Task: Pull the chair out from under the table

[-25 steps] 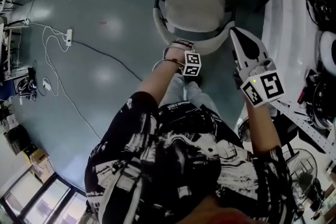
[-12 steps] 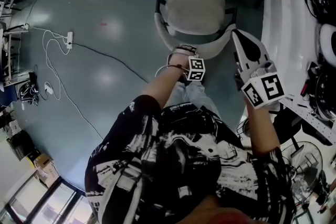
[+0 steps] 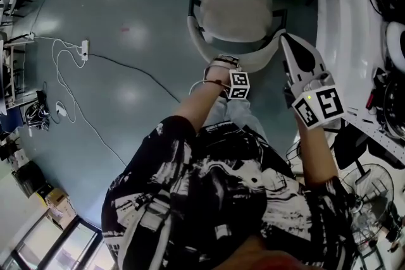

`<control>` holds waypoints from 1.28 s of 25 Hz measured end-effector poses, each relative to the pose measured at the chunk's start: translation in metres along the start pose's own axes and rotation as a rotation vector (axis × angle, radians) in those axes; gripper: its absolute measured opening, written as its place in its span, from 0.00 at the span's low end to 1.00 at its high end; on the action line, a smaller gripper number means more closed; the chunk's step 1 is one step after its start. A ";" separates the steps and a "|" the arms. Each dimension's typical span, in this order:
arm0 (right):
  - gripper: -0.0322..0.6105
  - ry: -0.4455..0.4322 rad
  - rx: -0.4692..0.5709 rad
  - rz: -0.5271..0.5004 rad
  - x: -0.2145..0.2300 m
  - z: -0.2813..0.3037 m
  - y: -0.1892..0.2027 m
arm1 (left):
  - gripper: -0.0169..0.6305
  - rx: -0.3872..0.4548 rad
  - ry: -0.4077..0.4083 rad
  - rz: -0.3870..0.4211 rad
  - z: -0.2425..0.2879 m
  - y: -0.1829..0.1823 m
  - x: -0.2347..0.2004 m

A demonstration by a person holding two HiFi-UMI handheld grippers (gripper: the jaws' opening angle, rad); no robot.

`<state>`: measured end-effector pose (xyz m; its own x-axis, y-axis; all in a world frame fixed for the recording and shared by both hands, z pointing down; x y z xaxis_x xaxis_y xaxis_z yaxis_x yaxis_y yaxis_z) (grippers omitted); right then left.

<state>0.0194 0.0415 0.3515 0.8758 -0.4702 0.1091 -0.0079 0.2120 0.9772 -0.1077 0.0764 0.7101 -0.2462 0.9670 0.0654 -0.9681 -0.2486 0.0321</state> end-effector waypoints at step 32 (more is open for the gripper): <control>0.05 0.019 0.127 -0.015 -0.004 -0.018 -0.049 | 0.17 0.509 -0.248 -0.538 -0.242 0.094 -0.039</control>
<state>0.0254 0.0487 0.2998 0.8854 -0.4557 0.0919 -0.0545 0.0944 0.9940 -0.2007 0.0284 0.4693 0.3263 0.9363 0.1299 -0.7958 0.1980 0.5723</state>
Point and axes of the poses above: the fingertips, and each gripper's own axes: z forward along the fingers, x to its right, y out of its underside, the point moved 9 cm from there along -z, backward along the fingers, and after that the axes turned 10 degrees about y, right-handed, at the moved point
